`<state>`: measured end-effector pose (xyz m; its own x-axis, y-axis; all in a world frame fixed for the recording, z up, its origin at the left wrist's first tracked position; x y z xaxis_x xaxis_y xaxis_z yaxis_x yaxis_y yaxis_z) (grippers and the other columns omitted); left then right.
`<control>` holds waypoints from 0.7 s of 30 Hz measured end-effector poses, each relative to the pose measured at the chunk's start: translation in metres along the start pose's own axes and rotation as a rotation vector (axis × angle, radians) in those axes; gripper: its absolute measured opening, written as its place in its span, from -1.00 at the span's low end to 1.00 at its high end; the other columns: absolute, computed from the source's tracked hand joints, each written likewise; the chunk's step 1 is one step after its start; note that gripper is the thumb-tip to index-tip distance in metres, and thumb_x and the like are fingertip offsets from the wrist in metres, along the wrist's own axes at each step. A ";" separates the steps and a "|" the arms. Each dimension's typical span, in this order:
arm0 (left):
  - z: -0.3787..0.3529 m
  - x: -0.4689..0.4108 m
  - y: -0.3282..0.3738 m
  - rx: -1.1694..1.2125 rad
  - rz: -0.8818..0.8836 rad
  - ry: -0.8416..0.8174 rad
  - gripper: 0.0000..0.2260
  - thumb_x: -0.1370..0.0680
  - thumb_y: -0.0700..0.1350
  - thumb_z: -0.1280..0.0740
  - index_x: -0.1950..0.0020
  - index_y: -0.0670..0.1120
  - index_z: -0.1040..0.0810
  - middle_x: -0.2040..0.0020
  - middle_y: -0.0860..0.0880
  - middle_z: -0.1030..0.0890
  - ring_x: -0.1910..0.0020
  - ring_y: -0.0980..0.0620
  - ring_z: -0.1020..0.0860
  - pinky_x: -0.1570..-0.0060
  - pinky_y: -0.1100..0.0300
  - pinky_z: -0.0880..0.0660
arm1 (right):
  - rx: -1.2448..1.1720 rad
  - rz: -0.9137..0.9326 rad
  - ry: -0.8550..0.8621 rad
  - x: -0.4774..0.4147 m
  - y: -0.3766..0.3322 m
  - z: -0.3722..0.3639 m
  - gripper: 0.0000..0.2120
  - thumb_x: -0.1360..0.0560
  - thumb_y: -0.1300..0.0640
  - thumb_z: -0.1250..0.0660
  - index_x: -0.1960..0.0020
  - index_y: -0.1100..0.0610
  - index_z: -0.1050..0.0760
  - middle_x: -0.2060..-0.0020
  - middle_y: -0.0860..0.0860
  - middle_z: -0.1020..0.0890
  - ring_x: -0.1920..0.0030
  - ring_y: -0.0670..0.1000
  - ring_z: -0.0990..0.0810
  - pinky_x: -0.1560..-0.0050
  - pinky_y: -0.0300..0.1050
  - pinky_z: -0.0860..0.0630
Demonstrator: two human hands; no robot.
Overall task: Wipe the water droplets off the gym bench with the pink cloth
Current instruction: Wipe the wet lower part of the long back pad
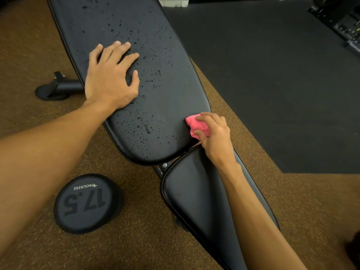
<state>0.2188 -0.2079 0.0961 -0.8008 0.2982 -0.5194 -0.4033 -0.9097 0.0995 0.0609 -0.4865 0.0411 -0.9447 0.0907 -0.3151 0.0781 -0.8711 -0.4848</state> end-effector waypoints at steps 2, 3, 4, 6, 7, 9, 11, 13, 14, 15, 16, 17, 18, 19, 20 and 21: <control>0.000 0.000 0.000 0.006 -0.001 0.002 -0.56 -0.70 0.11 -0.16 -0.55 0.01 -0.47 -0.62 0.00 -0.37 -0.64 -0.04 -0.26 -0.65 -0.11 -0.05 | 0.008 0.063 -0.037 0.010 -0.012 -0.008 -0.67 -0.50 0.27 -0.56 -0.25 0.19 -0.66 -0.29 0.07 -0.64 -0.13 0.12 -0.49 -0.21 -0.30 -0.29; 0.000 0.000 -0.001 0.006 -0.001 0.003 -0.56 -0.70 0.11 -0.16 -0.55 0.01 -0.47 -0.62 -0.01 -0.37 -0.64 -0.04 -0.26 -0.65 -0.11 -0.04 | 0.011 0.113 -0.071 0.016 -0.018 -0.011 -0.67 -0.51 0.28 -0.56 -0.26 0.19 -0.65 -0.31 0.07 -0.63 -0.15 0.12 -0.49 -0.25 -0.24 -0.32; 0.000 0.000 -0.001 0.006 0.000 0.005 -0.56 -0.70 0.11 -0.16 -0.55 0.01 -0.47 -0.62 0.00 -0.37 -0.64 -0.04 -0.26 -0.65 -0.11 -0.05 | 0.014 0.156 -0.101 0.021 -0.021 -0.014 -0.68 -0.52 0.29 -0.54 -0.27 0.19 -0.65 -0.34 0.07 -0.62 -0.17 0.13 -0.48 -0.28 -0.22 -0.34; 0.001 0.000 0.000 0.009 0.000 0.006 -0.56 -0.70 0.10 -0.17 -0.54 0.01 -0.47 -0.62 0.00 -0.38 -0.64 -0.04 -0.26 -0.65 -0.11 -0.05 | 0.015 0.179 -0.115 0.021 -0.016 -0.013 -0.70 -0.55 0.28 -0.53 -0.27 0.20 -0.64 -0.36 0.07 -0.61 -0.19 0.13 -0.49 -0.31 -0.25 -0.32; 0.001 0.000 0.000 0.009 0.000 0.007 -0.56 -0.70 0.10 -0.17 -0.54 0.01 -0.47 -0.62 0.00 -0.38 -0.64 -0.04 -0.26 -0.65 -0.11 -0.05 | 0.016 0.152 -0.092 0.018 -0.010 -0.011 -0.70 -0.55 0.28 -0.53 -0.27 0.20 -0.65 -0.36 0.07 -0.62 -0.19 0.12 -0.50 -0.31 -0.29 -0.30; 0.001 0.000 0.000 0.008 -0.002 0.007 -0.56 -0.70 0.10 -0.17 -0.54 0.01 -0.47 -0.62 -0.01 -0.38 -0.64 -0.04 -0.26 -0.65 -0.11 -0.06 | 0.010 0.047 -0.026 0.007 0.004 -0.004 -0.69 -0.55 0.29 -0.52 -0.28 0.19 -0.65 -0.35 0.07 -0.63 -0.20 0.11 -0.50 -0.29 -0.42 -0.25; 0.001 0.001 0.000 0.008 -0.004 0.007 -0.56 -0.70 0.10 -0.17 -0.55 0.01 -0.47 -0.62 -0.01 -0.38 -0.64 -0.04 -0.26 -0.65 -0.12 -0.06 | -0.007 -0.054 0.013 -0.003 0.014 0.000 -0.67 -0.56 0.30 -0.50 -0.31 0.16 -0.65 -0.36 0.05 -0.62 -0.24 0.09 -0.50 -0.29 -0.54 -0.19; 0.000 0.001 0.000 0.008 -0.002 0.010 -0.56 -0.70 0.09 -0.18 -0.55 0.01 -0.47 -0.62 -0.01 -0.38 -0.64 -0.04 -0.26 -0.64 -0.12 -0.07 | -0.027 -0.097 0.037 -0.012 0.018 0.003 -0.67 -0.58 0.29 -0.49 -0.33 0.16 -0.65 -0.37 0.05 -0.62 -0.30 0.10 -0.51 -0.30 -0.57 -0.16; 0.000 0.001 0.000 0.005 -0.002 0.012 -0.56 -0.70 0.09 -0.18 -0.55 0.01 -0.47 -0.62 -0.01 -0.38 -0.64 -0.04 -0.26 -0.64 -0.12 -0.07 | -0.038 -0.108 0.049 -0.017 0.020 0.003 -0.66 -0.58 0.28 -0.48 -0.34 0.16 -0.65 -0.37 0.06 -0.63 -0.32 0.10 -0.52 -0.32 -0.57 -0.15; 0.000 0.000 0.000 0.002 -0.003 0.014 -0.56 -0.70 0.09 -0.18 -0.55 0.01 -0.47 -0.62 -0.01 -0.38 -0.64 -0.04 -0.26 -0.64 -0.12 -0.07 | -0.049 -0.120 0.061 -0.020 0.021 0.004 -0.66 -0.59 0.28 -0.49 -0.36 0.16 -0.65 -0.38 0.06 -0.63 -0.34 0.09 -0.52 -0.33 -0.58 -0.15; 0.000 0.000 0.000 0.001 -0.004 0.014 -0.56 -0.70 0.09 -0.18 -0.55 0.01 -0.47 -0.62 -0.01 -0.38 -0.64 -0.04 -0.26 -0.64 -0.12 -0.07 | -0.054 -0.131 0.071 -0.022 0.022 0.004 -0.65 -0.59 0.27 -0.49 -0.37 0.16 -0.64 -0.38 0.07 -0.62 -0.34 0.07 -0.51 -0.33 -0.59 -0.13; 0.000 0.000 0.000 0.000 -0.005 0.015 -0.57 -0.70 0.09 -0.18 -0.55 0.01 -0.47 -0.62 0.00 -0.38 -0.64 -0.04 -0.26 -0.64 -0.12 -0.07 | -0.055 -0.139 0.078 -0.023 0.022 0.005 -0.65 -0.59 0.26 -0.49 -0.37 0.16 -0.64 -0.39 0.06 -0.62 -0.33 0.04 -0.49 -0.32 -0.60 -0.12; -0.001 0.000 0.000 -0.002 -0.006 0.017 -0.57 -0.69 0.09 -0.18 -0.55 0.01 -0.47 -0.62 0.00 -0.38 -0.64 -0.04 -0.26 -0.64 -0.12 -0.07 | -0.053 -0.139 0.083 -0.021 0.021 0.005 -0.64 -0.59 0.25 -0.49 -0.37 0.15 -0.64 -0.38 0.05 -0.62 -0.30 0.01 -0.48 -0.30 -0.61 -0.12; -0.001 0.000 0.000 -0.003 -0.006 0.019 -0.57 -0.69 0.09 -0.18 -0.55 0.01 -0.47 -0.62 0.00 -0.38 -0.64 -0.03 -0.26 -0.64 -0.12 -0.08 | -0.048 -0.135 0.082 -0.017 0.018 0.004 -0.64 -0.58 0.24 -0.50 -0.37 0.15 -0.64 -0.37 0.04 -0.62 -0.27 0.01 -0.47 -0.28 -0.61 -0.12; -0.002 0.000 0.000 -0.003 -0.005 0.019 -0.57 -0.69 0.09 -0.18 -0.55 0.02 -0.47 -0.62 0.00 -0.38 -0.64 -0.03 -0.26 -0.64 -0.12 -0.08 | -0.039 -0.126 0.074 -0.011 0.016 0.003 -0.64 -0.58 0.24 -0.51 -0.36 0.15 -0.64 -0.36 0.03 -0.63 -0.24 0.02 -0.47 -0.27 -0.60 -0.12; -0.002 -0.001 0.000 -0.002 -0.003 0.018 -0.57 -0.69 0.09 -0.18 -0.55 0.02 -0.47 -0.62 0.00 -0.38 -0.64 -0.03 -0.26 -0.64 -0.12 -0.08 | -0.029 -0.115 0.062 -0.005 0.013 0.001 -0.65 -0.57 0.24 -0.52 -0.35 0.15 -0.64 -0.35 0.03 -0.62 -0.23 0.03 -0.47 -0.27 -0.60 -0.12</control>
<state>0.2203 -0.2083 0.0948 -0.7916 0.2958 -0.5347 -0.4045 -0.9095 0.0959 0.0665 -0.4988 0.0371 -0.9267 0.2192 -0.3054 -0.0192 -0.8389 -0.5439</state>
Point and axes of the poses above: each hand's wrist, its own x-axis away from the middle knuckle, its own z-axis out of the back of the hand, y = z × x, the point moved 4 cm from there along -x, towards the middle knuckle
